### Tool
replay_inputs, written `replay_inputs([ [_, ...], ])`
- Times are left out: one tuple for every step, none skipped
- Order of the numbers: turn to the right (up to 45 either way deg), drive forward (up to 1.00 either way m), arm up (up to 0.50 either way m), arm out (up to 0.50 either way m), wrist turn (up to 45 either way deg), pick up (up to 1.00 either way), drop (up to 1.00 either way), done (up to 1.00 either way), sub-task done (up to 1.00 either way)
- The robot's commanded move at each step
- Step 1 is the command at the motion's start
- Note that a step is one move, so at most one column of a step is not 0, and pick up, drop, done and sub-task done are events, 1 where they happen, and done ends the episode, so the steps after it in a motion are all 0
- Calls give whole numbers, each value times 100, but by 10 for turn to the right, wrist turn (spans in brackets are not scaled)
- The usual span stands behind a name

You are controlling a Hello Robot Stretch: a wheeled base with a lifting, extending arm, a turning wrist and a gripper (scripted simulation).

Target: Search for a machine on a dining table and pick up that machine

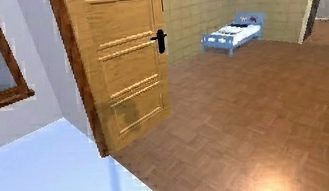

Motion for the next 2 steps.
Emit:
replay_inputs([
  [0, 45, 0, 0, 0, 0, 0, 0, 0],
  [450, 0, 0, 0, 0, 0, 0, 0, 0],
])
